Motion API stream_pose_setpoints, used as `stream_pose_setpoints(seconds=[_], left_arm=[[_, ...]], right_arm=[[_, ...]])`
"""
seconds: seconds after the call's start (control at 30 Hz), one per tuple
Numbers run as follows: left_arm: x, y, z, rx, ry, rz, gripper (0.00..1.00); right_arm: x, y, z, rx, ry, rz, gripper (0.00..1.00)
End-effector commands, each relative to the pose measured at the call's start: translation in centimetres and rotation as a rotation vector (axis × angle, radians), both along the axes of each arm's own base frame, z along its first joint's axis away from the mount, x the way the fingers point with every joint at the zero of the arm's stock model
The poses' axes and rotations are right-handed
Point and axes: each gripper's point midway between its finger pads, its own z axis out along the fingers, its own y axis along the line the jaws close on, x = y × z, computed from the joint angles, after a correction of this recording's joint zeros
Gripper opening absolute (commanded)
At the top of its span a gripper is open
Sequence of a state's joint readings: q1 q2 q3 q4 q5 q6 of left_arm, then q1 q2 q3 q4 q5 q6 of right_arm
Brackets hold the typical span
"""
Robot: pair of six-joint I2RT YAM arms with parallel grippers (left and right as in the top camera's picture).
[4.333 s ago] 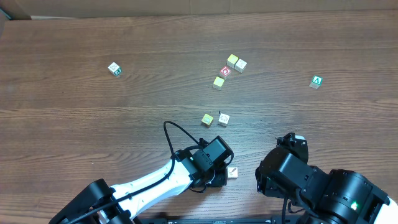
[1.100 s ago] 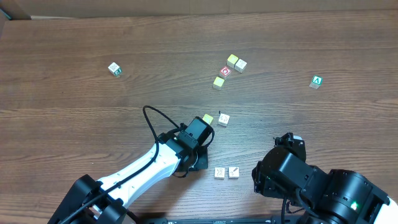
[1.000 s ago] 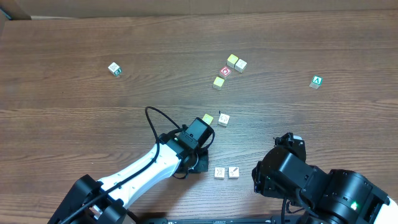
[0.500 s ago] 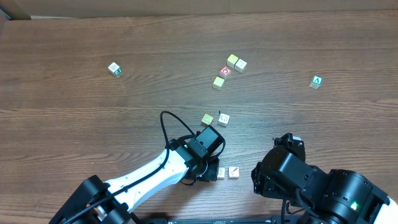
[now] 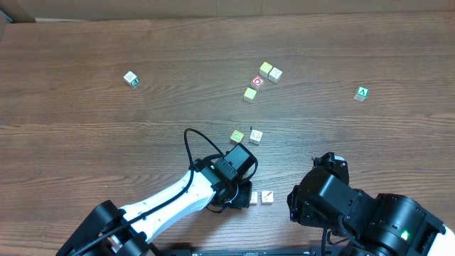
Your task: Flip 4 blocks
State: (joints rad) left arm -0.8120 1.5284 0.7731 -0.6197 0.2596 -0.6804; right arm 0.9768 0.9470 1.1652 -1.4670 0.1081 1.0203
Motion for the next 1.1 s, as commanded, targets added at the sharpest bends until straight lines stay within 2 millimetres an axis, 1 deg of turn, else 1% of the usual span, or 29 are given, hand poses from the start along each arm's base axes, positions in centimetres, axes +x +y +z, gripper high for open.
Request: stream_pose_setpoints(seconds=[0.0,0.27,0.5,0.63,0.77,0.9,1.07], left_arm=[[-0.6,-0.5,0.0,-0.021,0.036,0.001,0.04],[-0.8,-0.5,0.0,-0.022,0.048,0.007,0.04],[-0.2,-0.7,-0.1,-0.021,0.023,0.025,0.04],[-0.1,-0.7,-0.7,-0.013,0.028,0.028,0.04],[-0.1,-0.7,-1.9,0.010,0.054,0.039,0.04],[-0.3,-1.1,-2.9,0.007,0.081,0.036,0.04],[-0.1,-1.3,-2.9,-0.003,0.075,0.035,0.04]], right_arm=[[0.0,0.1,0.6,0.017,-0.014,0.002,0.67],[-0.1,0.0,0.5,0.010,-0.011,0.006,0.67],[-0.1,-0.1,0.4,0.006,-0.008,0.006,0.67],[-0.3,-0.3,0.3,-0.003,-0.002,0.006,0.67],[-0.3,-0.5,0.3,-0.008,0.002,0.005,0.67],[-0.4,-0.6,0.2,-0.014,0.006,0.005,0.67],[-0.6,-0.8,0.1,-0.020,0.015,0.006,0.67]])
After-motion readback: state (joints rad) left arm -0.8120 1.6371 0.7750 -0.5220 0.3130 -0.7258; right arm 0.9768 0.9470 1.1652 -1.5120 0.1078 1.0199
